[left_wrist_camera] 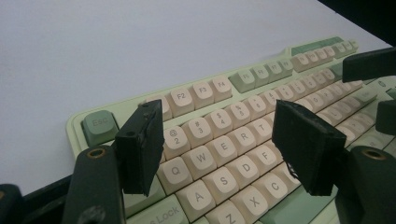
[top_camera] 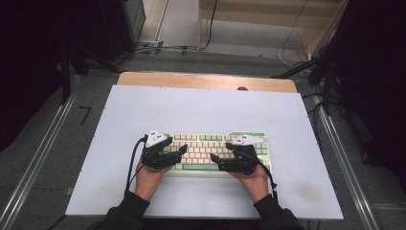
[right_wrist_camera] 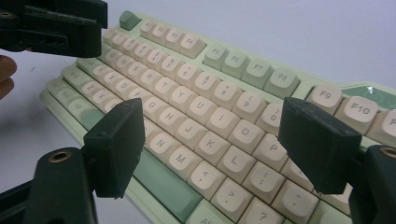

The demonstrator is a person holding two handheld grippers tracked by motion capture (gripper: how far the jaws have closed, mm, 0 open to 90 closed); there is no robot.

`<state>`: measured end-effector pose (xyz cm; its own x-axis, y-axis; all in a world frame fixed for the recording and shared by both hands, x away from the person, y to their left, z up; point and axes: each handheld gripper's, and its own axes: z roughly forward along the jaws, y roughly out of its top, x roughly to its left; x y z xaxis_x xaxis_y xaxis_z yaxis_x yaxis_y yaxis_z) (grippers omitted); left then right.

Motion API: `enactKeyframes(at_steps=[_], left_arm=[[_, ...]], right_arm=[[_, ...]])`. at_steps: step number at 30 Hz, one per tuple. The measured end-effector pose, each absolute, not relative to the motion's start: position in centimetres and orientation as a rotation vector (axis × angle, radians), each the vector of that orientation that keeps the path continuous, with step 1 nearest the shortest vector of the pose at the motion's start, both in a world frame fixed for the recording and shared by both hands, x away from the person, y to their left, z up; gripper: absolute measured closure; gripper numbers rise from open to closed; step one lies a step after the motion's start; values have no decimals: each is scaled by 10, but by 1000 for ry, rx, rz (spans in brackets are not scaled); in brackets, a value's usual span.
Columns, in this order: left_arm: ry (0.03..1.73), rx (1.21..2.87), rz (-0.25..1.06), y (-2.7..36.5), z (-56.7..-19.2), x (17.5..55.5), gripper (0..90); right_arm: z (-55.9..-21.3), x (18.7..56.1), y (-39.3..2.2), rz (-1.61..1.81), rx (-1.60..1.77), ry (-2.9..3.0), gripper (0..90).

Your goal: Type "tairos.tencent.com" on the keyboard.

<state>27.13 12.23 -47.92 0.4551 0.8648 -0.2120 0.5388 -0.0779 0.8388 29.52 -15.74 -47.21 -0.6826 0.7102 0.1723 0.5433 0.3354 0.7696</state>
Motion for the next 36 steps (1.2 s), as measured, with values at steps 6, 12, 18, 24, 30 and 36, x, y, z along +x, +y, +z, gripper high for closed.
enactKeyframes(at_steps=[6,12,18,24,30,36], left_arm=[[1168,1763,395,120,-479,269,415],[1113,1792,330,118,-481,264,669],[1100,1833,341,111,-484,261,738],[1094,1882,320,104,-487,260,881],[1091,1917,321,100,-490,259,900],[1095,1927,315,99,-491,260,900]], right_arm=[[-471,297,-163,1267,1171,2385,213],[-471,297,-166,1269,1176,2384,221],[-471,297,-165,1270,1177,2384,228],[-472,297,-165,1270,1181,2385,237],[-473,296,-165,1267,1179,2393,242],[-474,296,-164,1265,1179,2397,244]])
